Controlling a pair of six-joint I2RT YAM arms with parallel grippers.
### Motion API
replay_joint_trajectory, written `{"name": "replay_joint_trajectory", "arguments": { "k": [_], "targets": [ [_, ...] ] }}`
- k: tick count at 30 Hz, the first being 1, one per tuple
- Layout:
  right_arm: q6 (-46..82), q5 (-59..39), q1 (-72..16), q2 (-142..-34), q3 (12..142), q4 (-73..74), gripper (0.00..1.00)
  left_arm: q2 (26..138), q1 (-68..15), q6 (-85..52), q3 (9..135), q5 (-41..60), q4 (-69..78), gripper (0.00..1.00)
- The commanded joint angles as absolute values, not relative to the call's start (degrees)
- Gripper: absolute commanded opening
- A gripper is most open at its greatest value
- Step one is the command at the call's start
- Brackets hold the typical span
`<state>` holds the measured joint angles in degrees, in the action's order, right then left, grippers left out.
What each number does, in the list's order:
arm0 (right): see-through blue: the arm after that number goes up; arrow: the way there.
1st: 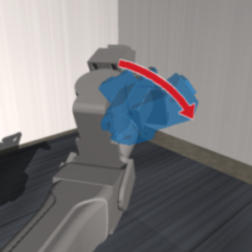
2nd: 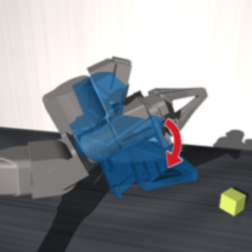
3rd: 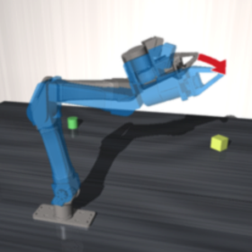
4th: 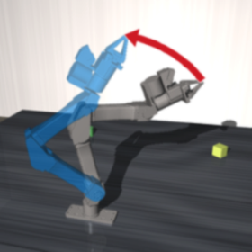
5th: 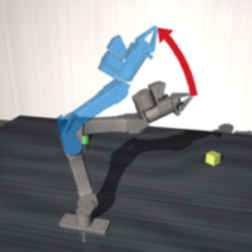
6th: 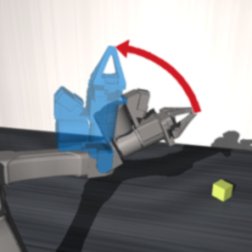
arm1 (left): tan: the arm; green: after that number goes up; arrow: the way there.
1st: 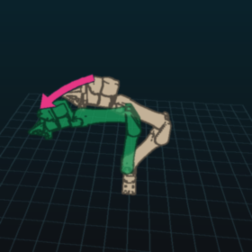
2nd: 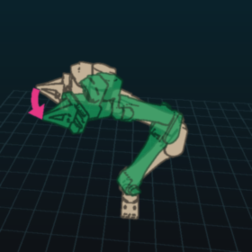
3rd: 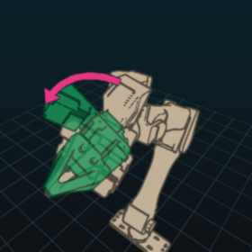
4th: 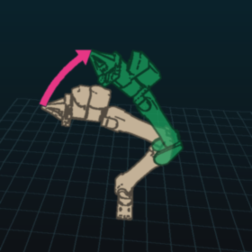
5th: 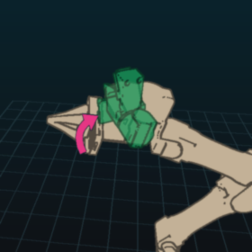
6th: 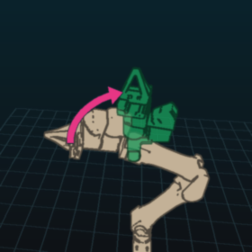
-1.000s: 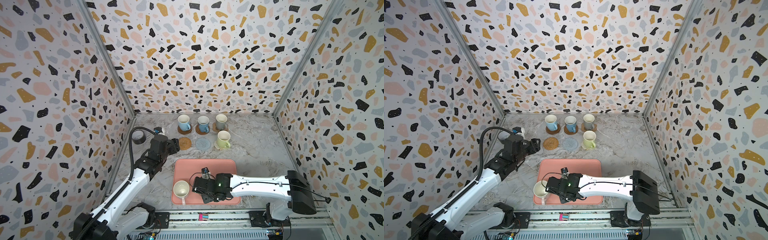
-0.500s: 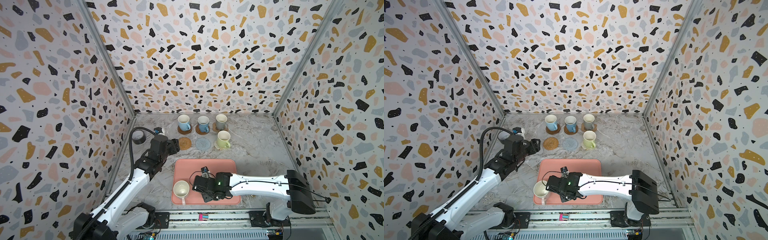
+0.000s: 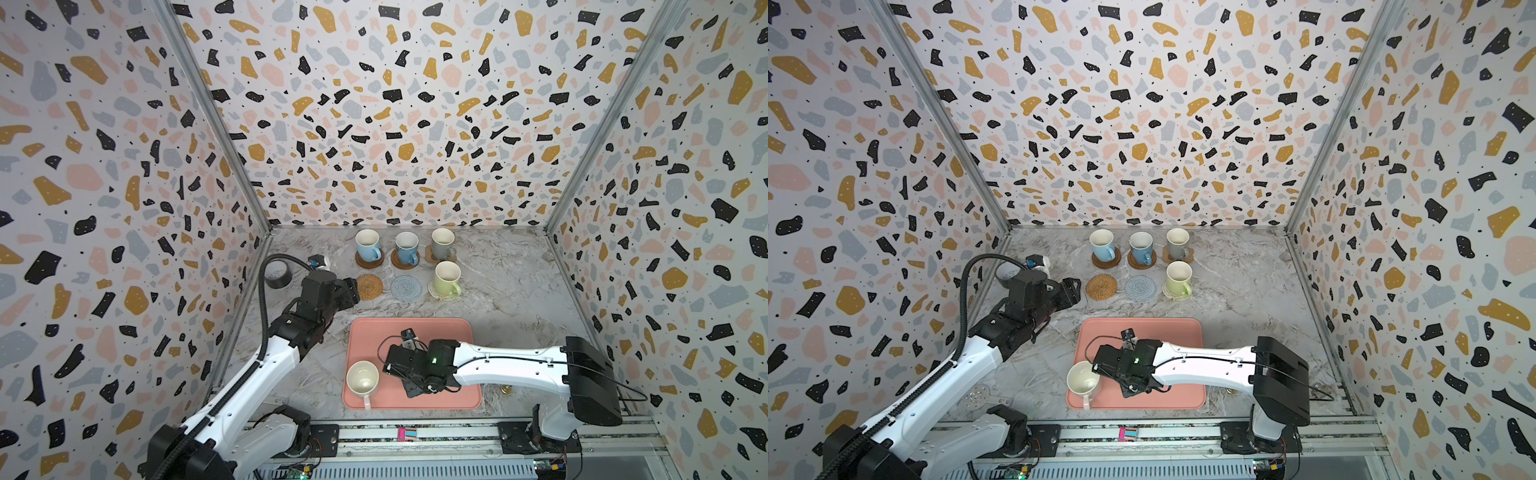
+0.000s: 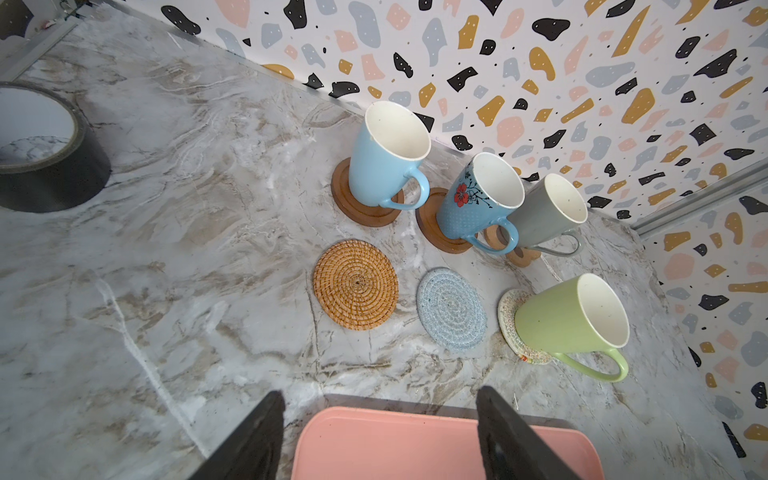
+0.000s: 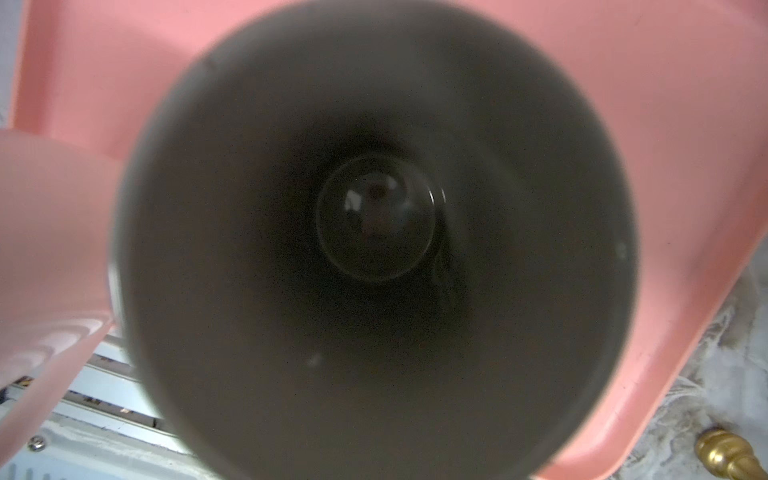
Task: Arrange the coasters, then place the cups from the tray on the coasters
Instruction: 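Lower the right gripper onto the dark grey mug and close on its rim, then lift the dark grey mug off the tray with the right gripper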
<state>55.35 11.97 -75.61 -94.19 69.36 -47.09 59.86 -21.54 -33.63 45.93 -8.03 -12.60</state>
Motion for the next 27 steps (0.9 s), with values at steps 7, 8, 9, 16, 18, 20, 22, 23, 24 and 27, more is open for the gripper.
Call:
{"name": "replay_joint_trajectory", "arguments": {
  "k": [7,8,9,16,18,20,22,23,24,27],
  "targets": [
    [52.78,16.31,-74.23,-94.21,70.13,-46.94,0.16,59.98,-21.23,-32.35,48.47,-8.64,-12.28,0.74],
    [52.65,16.58,-74.23,-94.09,70.15,-46.86,0.15,59.94,-21.26,-32.34,48.43,-8.76,-12.30,0.74],
    [52.38,16.92,-74.19,-94.09,70.15,-46.85,0.14,59.85,-21.25,-32.35,48.43,-8.78,-12.32,0.74],
    [51.31,18.43,-74.20,-93.02,70.55,-47.02,0.10,59.00,-21.18,-32.34,48.16,-9.25,-12.98,0.74],
    [50.60,18.88,-74.00,-92.40,70.92,-47.28,0.09,58.72,-21.19,-32.39,48.08,-9.45,-13.07,0.74],
    [49.70,19.30,-73.64,-92.11,71.55,-47.59,0.09,58.50,-21.19,-32.43,47.91,-9.51,-13.16,0.74],
    [48.75,19.66,-73.28,-91.97,72.11,-47.84,0.09,58.36,-21.26,-32.60,47.81,-9.52,-13.10,0.74],
    [48.28,19.69,-73.05,-91.93,72.38,-47.75,0.09,58.33,-21.21,-32.61,47.81,-9.58,-13.10,0.74],
    [47.56,19.79,-72.75,-91.78,72.66,-47.57,0.09,58.20,-21.25,-32.69,47.76,-9.54,-13.10,0.74],
    [45.70,19.86,-71.90,-91.74,73.34,-46.78,0.09,58.01,-21.20,-32.68,47.81,-9.65,-13.27,0.74]
  ]
}}
